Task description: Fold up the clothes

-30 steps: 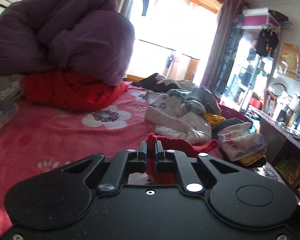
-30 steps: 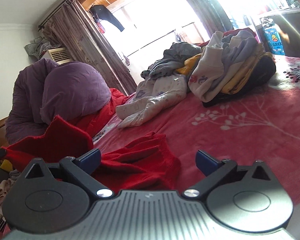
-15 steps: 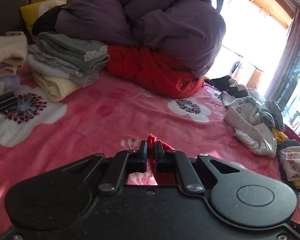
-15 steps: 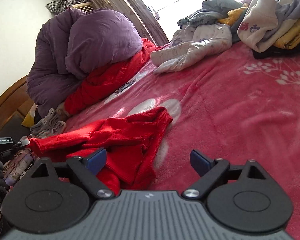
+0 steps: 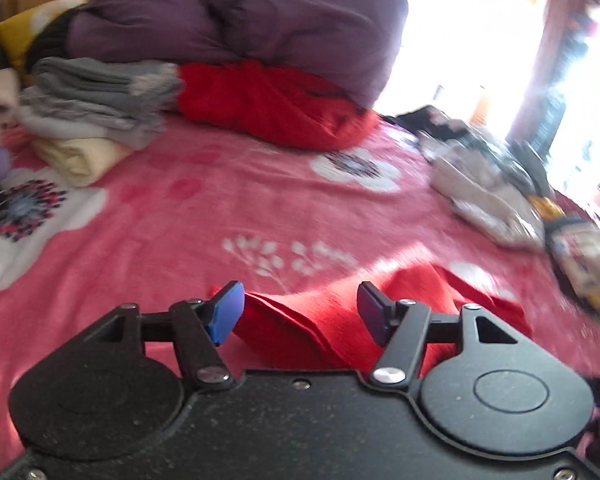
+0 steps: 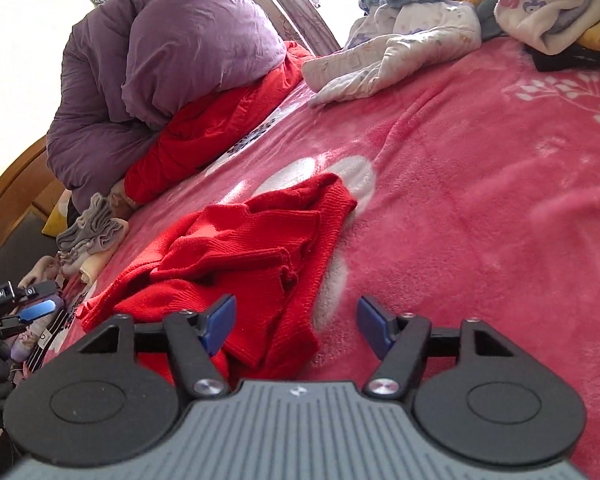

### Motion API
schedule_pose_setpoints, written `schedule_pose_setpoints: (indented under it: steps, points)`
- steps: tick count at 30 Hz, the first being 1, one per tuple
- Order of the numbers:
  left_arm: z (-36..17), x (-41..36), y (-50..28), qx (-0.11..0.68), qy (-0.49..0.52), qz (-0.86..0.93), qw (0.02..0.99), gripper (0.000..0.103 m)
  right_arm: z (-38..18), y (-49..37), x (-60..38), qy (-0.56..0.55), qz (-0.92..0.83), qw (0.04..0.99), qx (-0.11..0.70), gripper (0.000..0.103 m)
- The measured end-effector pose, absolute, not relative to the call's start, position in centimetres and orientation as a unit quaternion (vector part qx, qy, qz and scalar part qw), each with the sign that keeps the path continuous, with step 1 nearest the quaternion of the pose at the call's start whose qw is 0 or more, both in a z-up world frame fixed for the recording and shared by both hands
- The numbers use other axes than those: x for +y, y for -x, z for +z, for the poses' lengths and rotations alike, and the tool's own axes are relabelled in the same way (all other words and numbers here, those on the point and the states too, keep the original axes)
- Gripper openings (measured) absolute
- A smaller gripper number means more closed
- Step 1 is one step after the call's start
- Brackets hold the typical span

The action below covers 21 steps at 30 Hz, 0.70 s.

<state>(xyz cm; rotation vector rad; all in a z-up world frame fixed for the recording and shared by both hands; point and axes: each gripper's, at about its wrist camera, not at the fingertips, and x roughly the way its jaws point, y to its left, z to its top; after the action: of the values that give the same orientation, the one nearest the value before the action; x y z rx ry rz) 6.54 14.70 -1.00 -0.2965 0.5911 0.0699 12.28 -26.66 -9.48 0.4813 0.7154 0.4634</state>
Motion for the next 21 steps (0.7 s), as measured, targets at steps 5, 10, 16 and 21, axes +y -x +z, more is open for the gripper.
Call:
schedule_pose_setpoints:
  steps: [5,10,16,21]
  points:
    - [-2.0,10.5,-6.7,0.304,0.061,-0.036,0.95,0.066,-9.7,-12.7,-26.5,-0.24,0.227,0.878,0.345,0.063]
    - [-3.6,7.3,-7.4,0.318,0.001,-0.06,0.946,0.067,-9.8,-12.9,-25.8,-0.237,0.241,0.872,0.355,0.06]
    - [-5.6,6.0,-9.3,0.325,-0.046,-0.02,0.944,0.034,-10.4,-13.5,-25.3,-0.228,0.236,0.871,0.367,0.031]
    - [-5.7,5.6,-11.5,0.31,-0.093,0.016,0.946,0.009,-10.8,-13.5,-25.8,-0.251,0.251,0.859,0.369,0.018]
